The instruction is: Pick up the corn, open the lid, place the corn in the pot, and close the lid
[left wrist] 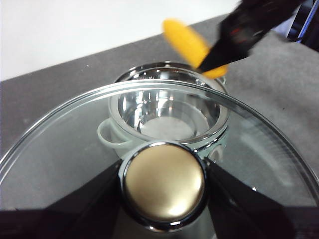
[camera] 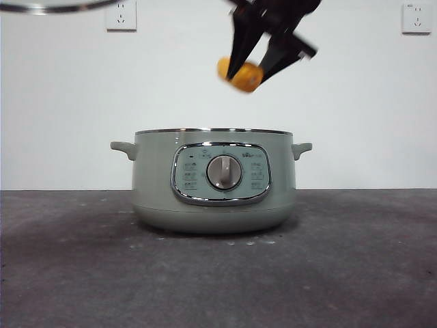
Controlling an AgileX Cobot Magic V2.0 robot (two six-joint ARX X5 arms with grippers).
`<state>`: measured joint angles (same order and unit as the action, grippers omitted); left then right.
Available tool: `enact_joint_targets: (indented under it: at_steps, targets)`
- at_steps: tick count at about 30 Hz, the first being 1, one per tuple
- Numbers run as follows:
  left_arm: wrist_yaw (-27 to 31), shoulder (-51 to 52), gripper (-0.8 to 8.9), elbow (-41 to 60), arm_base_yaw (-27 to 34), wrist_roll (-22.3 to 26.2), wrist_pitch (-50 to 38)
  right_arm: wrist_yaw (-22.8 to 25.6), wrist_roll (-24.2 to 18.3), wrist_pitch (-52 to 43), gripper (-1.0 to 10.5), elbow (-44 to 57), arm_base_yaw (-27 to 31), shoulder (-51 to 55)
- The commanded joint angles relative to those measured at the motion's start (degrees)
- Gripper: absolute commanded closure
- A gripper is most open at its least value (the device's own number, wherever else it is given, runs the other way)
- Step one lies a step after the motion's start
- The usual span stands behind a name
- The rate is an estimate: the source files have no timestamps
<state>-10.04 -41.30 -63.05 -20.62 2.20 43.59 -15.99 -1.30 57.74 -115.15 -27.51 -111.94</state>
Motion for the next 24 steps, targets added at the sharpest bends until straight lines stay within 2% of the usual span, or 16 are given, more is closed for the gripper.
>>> enact_joint_targets:
  at_steps: [1,5,10,24]
  targets:
    - [-0.2,2.7,8.22,-0.7,0.2,-0.7,-1.9,0.2,-0.8,1.8,9.6,-5.4,-1.1,-6.2]
    - [-0.2,4.6,8.22,-0.7,0.2,-0.7,0.1,1.2,-1.1,4.5,9.6,-10.3,-2.3,-12.9]
    - [-0.2,5.0,8.22,-0.7,0.2,-0.7,1.1,2.4,-1.3,5.5,9.6,-10.9,-3.5,-17.3]
    - [-0.4,4.9,8.22,-0.7,0.2,-0.7,1.0,8.0,-1.7,6.3,9.6,-10.9,-4.4,-21.7]
